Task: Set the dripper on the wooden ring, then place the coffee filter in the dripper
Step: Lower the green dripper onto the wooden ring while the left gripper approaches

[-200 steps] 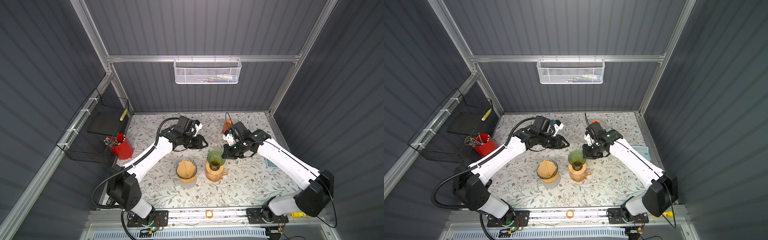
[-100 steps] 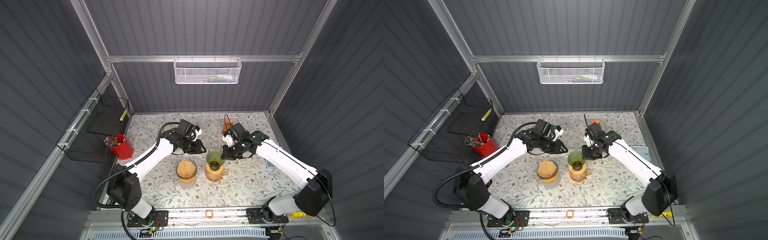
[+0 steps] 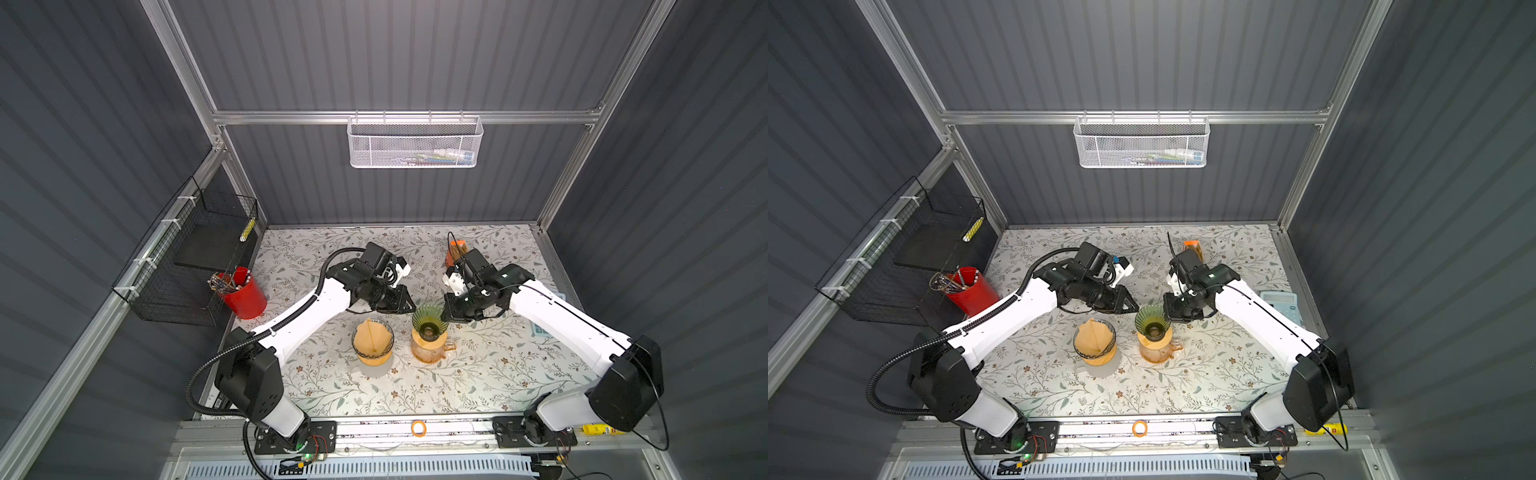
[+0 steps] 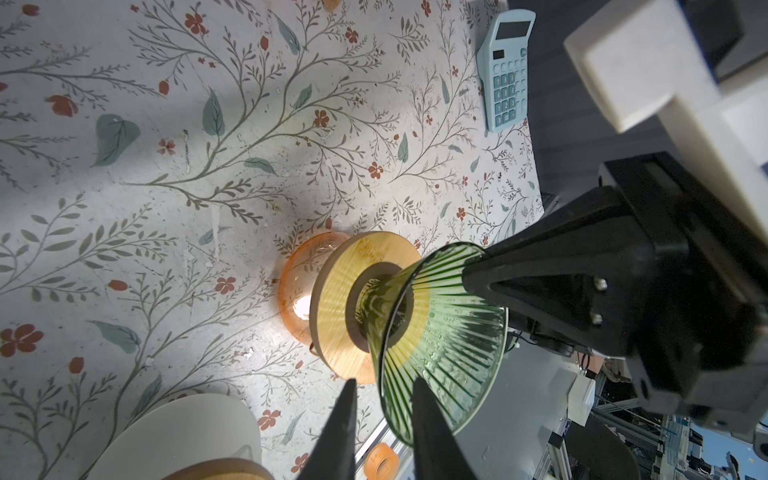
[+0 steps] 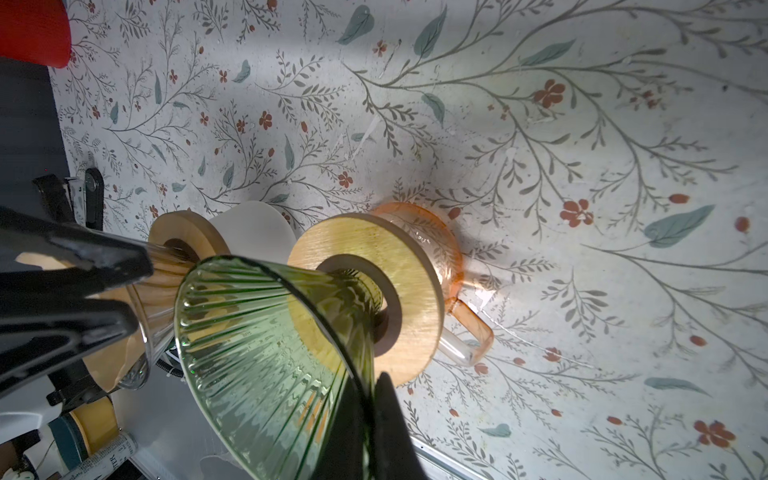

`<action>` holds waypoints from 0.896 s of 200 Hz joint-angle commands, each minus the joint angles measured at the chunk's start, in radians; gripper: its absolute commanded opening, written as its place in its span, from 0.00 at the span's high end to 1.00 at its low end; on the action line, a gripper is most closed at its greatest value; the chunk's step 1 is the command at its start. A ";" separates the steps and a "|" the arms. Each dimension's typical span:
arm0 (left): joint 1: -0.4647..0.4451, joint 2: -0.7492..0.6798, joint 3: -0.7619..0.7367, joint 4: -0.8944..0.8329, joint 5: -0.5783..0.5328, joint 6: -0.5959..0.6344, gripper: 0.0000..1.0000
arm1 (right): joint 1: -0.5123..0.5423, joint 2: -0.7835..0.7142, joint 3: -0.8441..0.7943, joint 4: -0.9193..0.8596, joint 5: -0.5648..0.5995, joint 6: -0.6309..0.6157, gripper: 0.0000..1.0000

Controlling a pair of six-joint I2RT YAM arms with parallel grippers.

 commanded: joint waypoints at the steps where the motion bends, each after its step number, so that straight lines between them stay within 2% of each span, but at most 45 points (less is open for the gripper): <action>1: -0.011 0.020 -0.013 -0.036 0.018 0.026 0.76 | 0.005 0.012 -0.012 0.017 -0.003 0.007 1.00; 179: -0.043 0.054 -0.023 -0.069 0.013 0.047 0.90 | 0.006 0.022 -0.058 0.027 0.026 0.009 1.00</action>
